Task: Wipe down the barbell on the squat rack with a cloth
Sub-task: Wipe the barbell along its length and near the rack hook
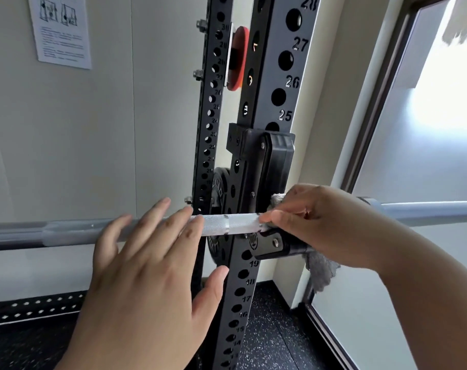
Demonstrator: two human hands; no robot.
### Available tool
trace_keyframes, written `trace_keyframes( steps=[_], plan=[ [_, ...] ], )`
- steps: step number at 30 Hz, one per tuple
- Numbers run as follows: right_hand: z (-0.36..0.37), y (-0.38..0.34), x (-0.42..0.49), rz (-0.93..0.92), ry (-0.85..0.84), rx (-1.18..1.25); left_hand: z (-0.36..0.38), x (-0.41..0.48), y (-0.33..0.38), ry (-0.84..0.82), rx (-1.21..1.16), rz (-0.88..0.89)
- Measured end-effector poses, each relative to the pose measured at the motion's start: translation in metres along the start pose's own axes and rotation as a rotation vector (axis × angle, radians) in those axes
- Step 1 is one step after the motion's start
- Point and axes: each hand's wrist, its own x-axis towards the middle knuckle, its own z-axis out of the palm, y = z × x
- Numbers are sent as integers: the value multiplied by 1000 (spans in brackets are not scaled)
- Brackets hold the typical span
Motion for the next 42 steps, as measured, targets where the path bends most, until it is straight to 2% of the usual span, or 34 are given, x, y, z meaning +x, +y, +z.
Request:
trace_keyframes(
  steps=[3, 8, 10, 12, 14, 16, 19, 22, 27, 30, 34, 36, 38, 42],
  plan=[
    [-3, 4, -6, 125, 107, -117, 3, 1, -1, 25, -11, 10],
    [0, 4, -3, 317, 240, -83, 7, 0, -5, 48, -16, 37],
    [1, 2, 4, 323, 257, -164, 8, 0, -8, 66, -14, 46],
    [4, -6, 12, 268, 283, -199, 8, 1, -12, 93, -8, 57],
    [9, -21, 17, 188, 282, -117, 8, 2, -15, 107, 5, 72],
    [18, -42, 17, 47, 229, 14, 8, 5, -18, 107, 12, 80],
    [27, -53, 14, -144, 184, 33, 7, 8, -20, 116, 6, 81],
    [21, -33, 10, -113, 147, 11, 8, 9, -24, 142, 7, 104],
    [18, -18, 6, 34, 244, 83, 8, 10, -26, 159, -1, 121],
    [29, -42, 12, -45, 284, 27, 5, 13, -25, 155, -13, 111],
    [32, -65, 9, -215, 188, 33, 3, 17, -26, 160, -18, 101],
    [20, -58, 6, -134, 116, 7, 3, 17, -27, 173, -16, 108],
    [8, -37, 2, 59, 111, 90, 3, 18, -27, 182, -17, 105],
    [6, 5, 3, 282, 320, 38, 4, 18, -24, 193, -6, 93]
  ],
)
